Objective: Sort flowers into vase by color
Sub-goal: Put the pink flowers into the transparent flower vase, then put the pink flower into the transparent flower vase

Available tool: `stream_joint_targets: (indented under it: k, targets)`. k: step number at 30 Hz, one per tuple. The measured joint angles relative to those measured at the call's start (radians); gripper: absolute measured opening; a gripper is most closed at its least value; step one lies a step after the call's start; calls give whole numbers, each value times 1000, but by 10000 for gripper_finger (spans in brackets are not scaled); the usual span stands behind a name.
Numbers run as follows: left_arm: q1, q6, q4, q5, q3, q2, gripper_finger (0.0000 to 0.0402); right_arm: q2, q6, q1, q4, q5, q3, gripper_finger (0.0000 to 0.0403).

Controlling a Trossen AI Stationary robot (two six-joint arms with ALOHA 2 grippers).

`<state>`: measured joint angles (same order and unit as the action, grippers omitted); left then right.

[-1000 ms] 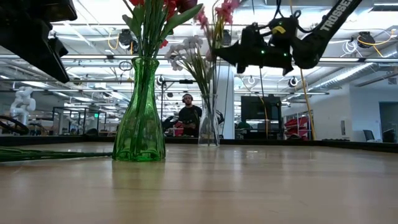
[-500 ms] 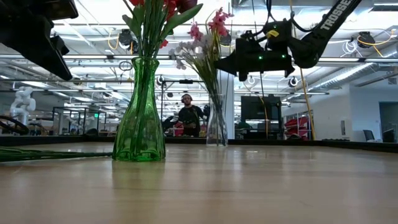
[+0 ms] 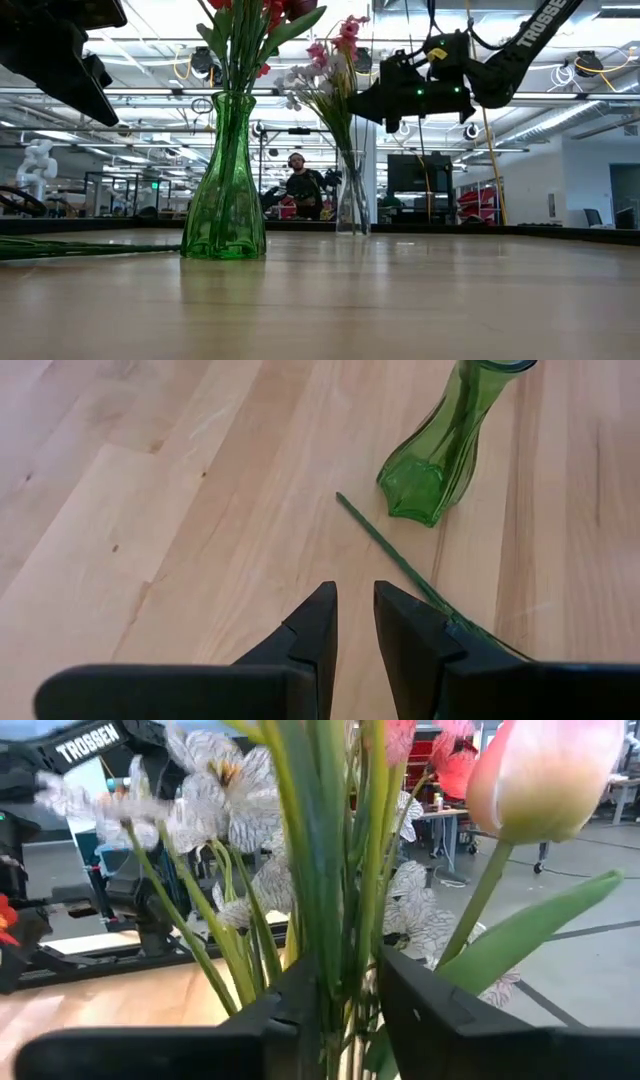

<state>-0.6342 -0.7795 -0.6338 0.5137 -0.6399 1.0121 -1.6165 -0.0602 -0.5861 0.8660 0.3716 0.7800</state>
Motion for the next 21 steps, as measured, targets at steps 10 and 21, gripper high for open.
stream_joint_targets:
  k: [10, 21]
  targets:
    - [0, 0, -1, 0, 0, 0, 75, 162, 47, 0, -274, -1, 0, 142]
    - [0, 1, -1, 0, 0, 0, 75, 429, 101, 33, -720, -169, 0, 156]
